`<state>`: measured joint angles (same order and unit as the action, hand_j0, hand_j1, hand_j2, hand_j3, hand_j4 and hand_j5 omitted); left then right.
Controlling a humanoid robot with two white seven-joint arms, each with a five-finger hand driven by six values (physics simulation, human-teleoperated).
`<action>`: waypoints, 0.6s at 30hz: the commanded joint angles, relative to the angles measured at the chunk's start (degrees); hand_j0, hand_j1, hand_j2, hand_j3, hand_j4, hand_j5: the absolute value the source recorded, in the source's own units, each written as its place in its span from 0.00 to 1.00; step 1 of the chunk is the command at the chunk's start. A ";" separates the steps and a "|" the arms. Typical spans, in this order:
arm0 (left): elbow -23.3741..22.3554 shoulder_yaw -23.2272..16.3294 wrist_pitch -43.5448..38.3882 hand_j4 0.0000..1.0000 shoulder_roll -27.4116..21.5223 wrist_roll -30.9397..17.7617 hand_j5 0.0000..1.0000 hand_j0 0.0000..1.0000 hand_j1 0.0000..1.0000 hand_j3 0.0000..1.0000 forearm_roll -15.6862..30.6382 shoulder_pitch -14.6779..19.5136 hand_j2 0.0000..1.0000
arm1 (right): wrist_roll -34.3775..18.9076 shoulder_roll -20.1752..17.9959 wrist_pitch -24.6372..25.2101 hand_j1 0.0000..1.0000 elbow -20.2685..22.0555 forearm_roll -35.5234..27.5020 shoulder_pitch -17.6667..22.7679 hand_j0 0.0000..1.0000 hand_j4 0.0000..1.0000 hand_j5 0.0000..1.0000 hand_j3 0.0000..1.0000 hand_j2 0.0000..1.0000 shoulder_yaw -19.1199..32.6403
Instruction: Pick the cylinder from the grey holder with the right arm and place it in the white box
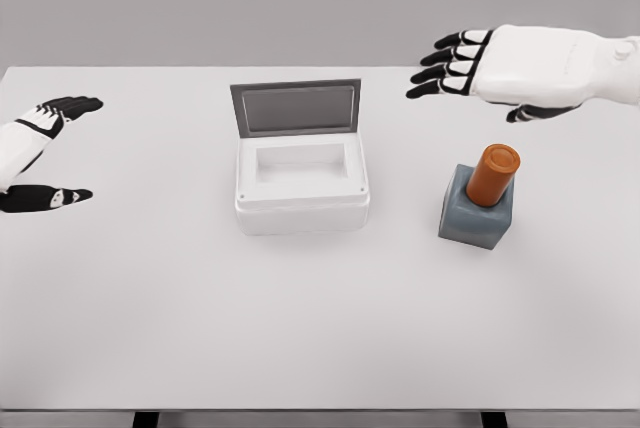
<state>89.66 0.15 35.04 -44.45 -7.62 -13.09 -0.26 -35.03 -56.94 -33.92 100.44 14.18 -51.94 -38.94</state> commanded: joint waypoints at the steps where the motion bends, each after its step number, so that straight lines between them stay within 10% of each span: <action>1: 0.78 0.02 -0.04 1.00 0.33 -0.03 1.00 1.00 1.00 1.00 0.35 0.00 1.00 | 0.03 -0.36 -0.78 1.00 0.02 -0.20 0.00 1.00 1.00 1.00 1.00 1.00 -0.61; 18: 0.78 0.64 -0.04 1.00 0.42 0.06 1.00 1.00 1.00 1.00 0.35 -0.09 1.00 | 0.03 -7.14 2.99 0.99 -0.07 -13.39 0.97 0.99 0.99 0.99 0.99 0.99 -2.72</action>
<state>90.42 0.67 35.04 -43.99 -7.56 -13.14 -0.35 -35.03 -63.80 -32.17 100.46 1.33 -50.80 -40.26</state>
